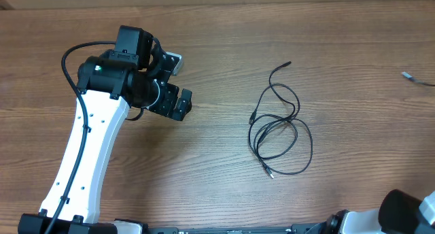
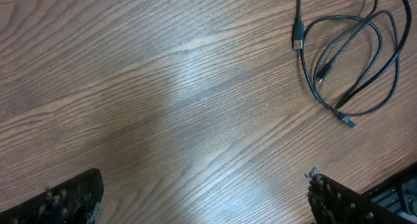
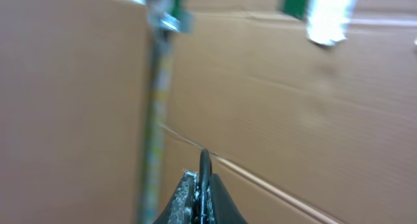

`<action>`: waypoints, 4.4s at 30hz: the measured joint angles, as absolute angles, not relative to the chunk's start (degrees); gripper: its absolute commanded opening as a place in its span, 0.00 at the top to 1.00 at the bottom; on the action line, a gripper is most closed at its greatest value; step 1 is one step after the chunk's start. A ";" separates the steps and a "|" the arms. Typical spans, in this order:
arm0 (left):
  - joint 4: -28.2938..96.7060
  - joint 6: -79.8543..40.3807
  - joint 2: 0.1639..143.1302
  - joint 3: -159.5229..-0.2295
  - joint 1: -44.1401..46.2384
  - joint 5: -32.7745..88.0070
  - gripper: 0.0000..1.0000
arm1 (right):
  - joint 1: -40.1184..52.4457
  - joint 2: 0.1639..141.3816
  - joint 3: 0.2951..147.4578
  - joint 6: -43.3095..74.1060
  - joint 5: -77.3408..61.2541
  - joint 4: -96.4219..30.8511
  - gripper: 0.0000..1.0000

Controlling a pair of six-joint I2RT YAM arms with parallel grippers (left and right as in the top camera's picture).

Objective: Untangle cables

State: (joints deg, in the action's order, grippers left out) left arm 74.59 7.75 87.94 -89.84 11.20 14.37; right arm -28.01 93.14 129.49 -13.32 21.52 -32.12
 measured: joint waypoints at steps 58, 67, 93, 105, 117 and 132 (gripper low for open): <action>74.56 7.75 87.94 -89.84 11.20 14.37 0.00 | -47.16 119.57 113.60 -4.25 1.21 -51.09 0.71; 74.59 7.75 87.94 -89.84 11.20 14.37 0.00 | -47.16 119.77 112.79 -4.25 -4.05 -51.24 0.69; 74.59 7.75 87.94 -89.84 11.20 14.37 0.01 | -27.42 105.06 112.75 -4.21 -27.35 -70.91 0.00; 74.56 7.75 87.94 -89.84 11.20 14.37 0.00 | -17.30 105.08 112.71 -3.99 -30.06 -87.66 0.00; 74.56 7.75 87.94 -89.84 11.20 14.37 0.00 | -3.57 105.06 108.33 -2.94 -27.73 -93.49 0.00; 74.59 7.75 87.94 -89.84 11.20 14.37 0.00 | 7.94 104.68 101.21 10.61 -17.52 -92.38 0.00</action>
